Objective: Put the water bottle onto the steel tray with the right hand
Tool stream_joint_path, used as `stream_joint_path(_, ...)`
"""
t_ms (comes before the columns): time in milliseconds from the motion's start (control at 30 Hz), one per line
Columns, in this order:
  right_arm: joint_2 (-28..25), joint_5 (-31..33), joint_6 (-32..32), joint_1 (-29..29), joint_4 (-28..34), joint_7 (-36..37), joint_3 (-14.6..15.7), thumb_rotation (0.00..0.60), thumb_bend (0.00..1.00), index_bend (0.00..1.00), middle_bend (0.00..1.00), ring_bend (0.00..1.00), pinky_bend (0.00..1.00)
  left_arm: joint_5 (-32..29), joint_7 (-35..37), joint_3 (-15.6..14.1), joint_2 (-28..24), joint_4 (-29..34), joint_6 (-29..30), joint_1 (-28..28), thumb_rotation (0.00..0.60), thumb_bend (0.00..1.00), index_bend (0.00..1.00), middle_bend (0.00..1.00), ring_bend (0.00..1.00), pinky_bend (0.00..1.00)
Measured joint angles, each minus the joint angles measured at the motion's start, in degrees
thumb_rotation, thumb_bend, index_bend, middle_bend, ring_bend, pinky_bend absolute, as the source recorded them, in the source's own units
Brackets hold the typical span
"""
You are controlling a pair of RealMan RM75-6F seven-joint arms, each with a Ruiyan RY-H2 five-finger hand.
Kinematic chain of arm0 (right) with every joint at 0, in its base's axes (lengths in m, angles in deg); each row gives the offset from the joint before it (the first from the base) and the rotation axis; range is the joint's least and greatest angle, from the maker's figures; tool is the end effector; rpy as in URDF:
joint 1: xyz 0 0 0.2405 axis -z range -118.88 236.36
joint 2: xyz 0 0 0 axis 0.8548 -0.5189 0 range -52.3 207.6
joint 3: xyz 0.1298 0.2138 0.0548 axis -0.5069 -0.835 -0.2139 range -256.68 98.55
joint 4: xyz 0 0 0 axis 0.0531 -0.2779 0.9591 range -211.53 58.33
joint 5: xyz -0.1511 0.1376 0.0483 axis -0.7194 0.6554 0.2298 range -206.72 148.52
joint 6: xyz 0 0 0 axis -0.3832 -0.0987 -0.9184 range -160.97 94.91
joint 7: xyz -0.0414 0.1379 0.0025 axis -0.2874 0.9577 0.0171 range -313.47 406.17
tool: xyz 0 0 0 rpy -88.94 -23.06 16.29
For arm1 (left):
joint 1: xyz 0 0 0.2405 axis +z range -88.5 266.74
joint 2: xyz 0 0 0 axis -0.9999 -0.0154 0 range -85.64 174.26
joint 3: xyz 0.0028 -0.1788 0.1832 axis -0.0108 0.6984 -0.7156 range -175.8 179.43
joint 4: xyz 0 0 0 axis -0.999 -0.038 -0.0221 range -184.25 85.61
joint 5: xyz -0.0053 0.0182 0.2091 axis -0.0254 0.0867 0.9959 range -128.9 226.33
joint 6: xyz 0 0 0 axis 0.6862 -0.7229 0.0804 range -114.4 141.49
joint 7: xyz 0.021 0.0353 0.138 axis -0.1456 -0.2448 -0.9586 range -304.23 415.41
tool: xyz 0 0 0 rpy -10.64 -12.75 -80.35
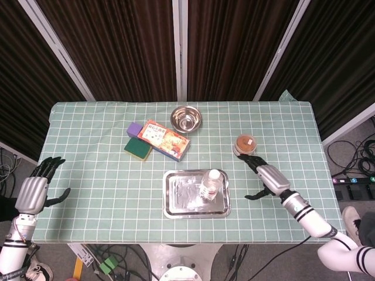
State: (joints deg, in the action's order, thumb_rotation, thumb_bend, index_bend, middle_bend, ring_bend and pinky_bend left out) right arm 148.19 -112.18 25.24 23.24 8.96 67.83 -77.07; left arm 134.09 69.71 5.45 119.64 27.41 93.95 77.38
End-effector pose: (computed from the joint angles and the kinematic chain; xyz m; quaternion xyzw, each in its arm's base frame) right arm -0.2380 -0.3069 0.0666 0.7032 -0.4888 0.3917 0.3365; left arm -0.3258 0.2266 0.1131 -0.5843 -0.4282 -0.4464 0.5253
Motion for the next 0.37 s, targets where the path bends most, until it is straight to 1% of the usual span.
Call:
stream_joint_path(33, -0.56, 1.84, 2.0, 1.23, 1.29, -7.19, -0.08, 0.6, 0.0, 0.0, 0.0, 0.0, 0.0, -0.02, -0.01, 0.01, -0.08, 0.05, -0.08, -0.04, 0.543, 0.31, 0.19, 0.21, 0.11, 0.19)
stream_joint_path(133, -1.39, 5.3, 7.46, 4.16, 3.64, -22.87, -0.29, 0.6, 0.0, 0.0, 0.0, 0.0, 0.0, 0.0, 0.15, 0.0, -0.02, -0.02, -0.15, -0.1, 0.539, 0.31, 0.19, 0.21, 0.11, 0.19)
stream_joint_path(167, -1.54, 5.94, 8.69, 4.92, 4.1, -26.52, -0.34, 0.6, 0.0, 0.0, 0.0, 0.0, 0.0, 0.0, 0.22, 0.03, 0.08, -0.09, -0.18, -0.15, 0.538, 0.31, 0.19, 0.21, 0.11, 0.19)
stream_joint_path(233, -1.79, 7.06, 11.09, 6.68, 4.96, -33.04, -0.48, 0.6, 0.0, 0.0, 0.0, 0.0, 0.0, -0.01, 0.36, 0.12, 0.37, -0.34, -0.27, -0.28, 0.542, 0.31, 0.18, 0.21, 0.11, 0.19)
stream_joint_path(267, -1.85, 7.42, 12.09, 7.44, 5.24, -34.97, -0.54, 0.6, 0.0, 0.0, 0.0, 0.0, 0.0, -0.01, 0.43, 0.14, 0.49, -0.49, -0.29, -0.33, 0.541, 0.31, 0.18, 0.21, 0.11, 0.19)
stream_joint_path(367, -1.89, 8.12, 15.3, 9.97, 5.87, -37.69, -0.86, 0.6, 0.0, 0.0, 0.0, 0.0, 0.0, -0.03, 0.78, 0.2, 0.88, -1.15, -0.32, -0.42, 0.54, 0.31, 0.19, 0.21, 0.11, 0.19)
